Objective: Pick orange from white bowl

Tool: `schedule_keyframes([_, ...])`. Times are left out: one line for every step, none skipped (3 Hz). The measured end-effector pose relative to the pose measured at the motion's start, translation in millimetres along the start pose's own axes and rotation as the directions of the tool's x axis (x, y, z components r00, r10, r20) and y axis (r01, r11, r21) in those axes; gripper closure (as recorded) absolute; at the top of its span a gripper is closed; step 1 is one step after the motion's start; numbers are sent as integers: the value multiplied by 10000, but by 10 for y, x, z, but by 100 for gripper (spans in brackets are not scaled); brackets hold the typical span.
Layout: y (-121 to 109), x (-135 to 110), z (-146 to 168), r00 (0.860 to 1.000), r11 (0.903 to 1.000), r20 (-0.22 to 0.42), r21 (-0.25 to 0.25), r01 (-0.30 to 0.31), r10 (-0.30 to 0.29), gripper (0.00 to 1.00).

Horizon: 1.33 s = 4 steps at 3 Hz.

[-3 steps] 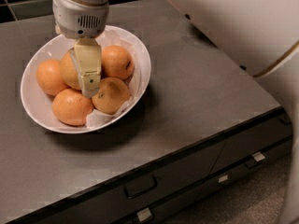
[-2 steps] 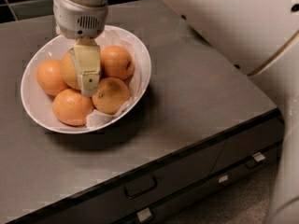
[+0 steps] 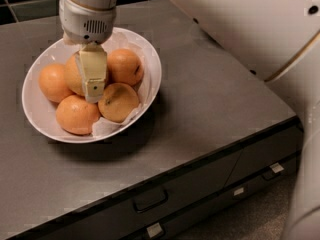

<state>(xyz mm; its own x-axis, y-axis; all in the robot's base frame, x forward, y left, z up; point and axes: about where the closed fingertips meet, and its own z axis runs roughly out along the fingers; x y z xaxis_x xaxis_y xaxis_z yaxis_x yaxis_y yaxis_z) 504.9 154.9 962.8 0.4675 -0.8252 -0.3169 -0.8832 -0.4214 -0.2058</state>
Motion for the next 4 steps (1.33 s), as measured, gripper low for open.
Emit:
schedule_keyframes([17, 34, 15, 10000, 9999, -34, 45, 90, -89, 12])
schedule_keyframes([8, 27, 20, 9990, 9990, -78, 29, 439, -439, 12])
schedule_keyframes([-39, 9, 45, 9966, 9967, -143, -30, 809, -809, 10])
schedule_keyframes([-113, -12, 82, 9934, 9936, -209, -106, 1127, -1129, 12])
